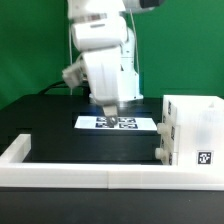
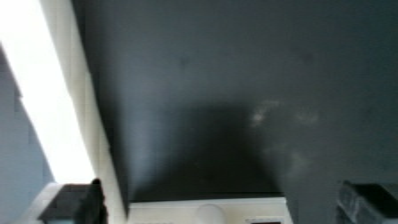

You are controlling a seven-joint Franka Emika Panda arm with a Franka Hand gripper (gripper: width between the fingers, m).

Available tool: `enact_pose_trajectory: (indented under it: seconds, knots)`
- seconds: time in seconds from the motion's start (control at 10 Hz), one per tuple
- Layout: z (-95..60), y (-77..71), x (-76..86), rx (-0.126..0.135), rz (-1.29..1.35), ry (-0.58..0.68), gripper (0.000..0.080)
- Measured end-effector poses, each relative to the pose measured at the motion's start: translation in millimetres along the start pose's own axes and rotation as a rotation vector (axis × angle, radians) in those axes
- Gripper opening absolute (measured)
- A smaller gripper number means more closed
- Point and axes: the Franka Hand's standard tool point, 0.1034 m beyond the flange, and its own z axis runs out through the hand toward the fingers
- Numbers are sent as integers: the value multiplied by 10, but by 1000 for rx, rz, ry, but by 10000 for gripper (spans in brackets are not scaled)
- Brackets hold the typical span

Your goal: Assemble drawer

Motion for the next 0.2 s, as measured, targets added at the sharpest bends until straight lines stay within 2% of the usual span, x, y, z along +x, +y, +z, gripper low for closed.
enact_pose_trajectory:
  seconds: [0.2]
  knots:
    - [38,-23,12,9,-1,3,649]
